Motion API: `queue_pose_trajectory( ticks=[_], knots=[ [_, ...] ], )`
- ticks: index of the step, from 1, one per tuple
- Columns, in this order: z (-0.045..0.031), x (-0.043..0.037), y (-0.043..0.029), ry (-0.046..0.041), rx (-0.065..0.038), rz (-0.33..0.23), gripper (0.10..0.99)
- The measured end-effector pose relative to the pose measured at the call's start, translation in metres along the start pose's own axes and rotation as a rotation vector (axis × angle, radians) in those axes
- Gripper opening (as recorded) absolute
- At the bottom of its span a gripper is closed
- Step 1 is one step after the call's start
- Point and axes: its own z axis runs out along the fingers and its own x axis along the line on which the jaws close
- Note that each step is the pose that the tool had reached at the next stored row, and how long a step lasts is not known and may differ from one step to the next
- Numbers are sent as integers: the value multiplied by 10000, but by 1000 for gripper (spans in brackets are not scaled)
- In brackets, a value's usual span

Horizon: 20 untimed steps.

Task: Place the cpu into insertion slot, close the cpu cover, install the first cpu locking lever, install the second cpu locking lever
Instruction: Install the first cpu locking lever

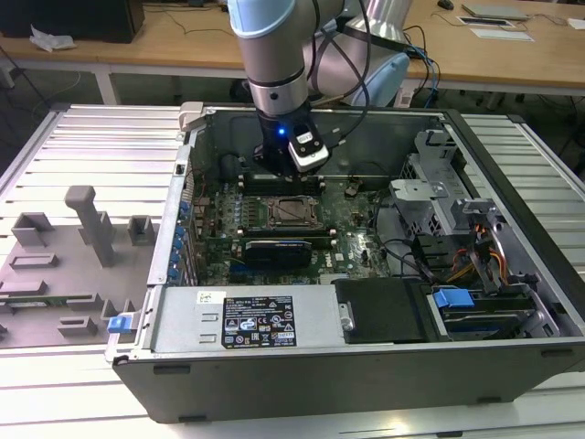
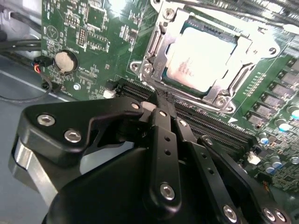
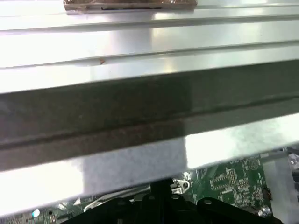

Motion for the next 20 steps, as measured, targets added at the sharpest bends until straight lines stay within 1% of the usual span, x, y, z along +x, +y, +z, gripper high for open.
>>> queue_pose_trajectory(
  ticks=[1,2,3,6,7,8,9,10,11,13,14,15,17,18,19,20],
  knots=[
    [0,-1,-1,-3,63,-13,106],
    [0,-1,-1,-7,149,-32,106],
    [0,-1,-1,-11,186,-41,106],
    [0,-1,-2,-4,197,-44,106],
    [2,-5,0,113,218,-36,106],
    [6,-15,1,315,255,-21,106],
    [8,-25,2,492,289,-13,106],
    [14,-38,4,780,342,6,106],
    [14,-39,4,812,349,8,106],
    [13,-42,-10,815,349,7,106],
    [11,-47,-36,815,348,7,106],
    [8,-56,-83,815,349,6,106],
    [-4,-88,-253,813,348,6,106],
    [-7,-95,-297,814,348,8,106],
    [-6,-98,-305,830,357,8,106],
    [-5,-100,-305,1019,443,10,106]
  ],
)
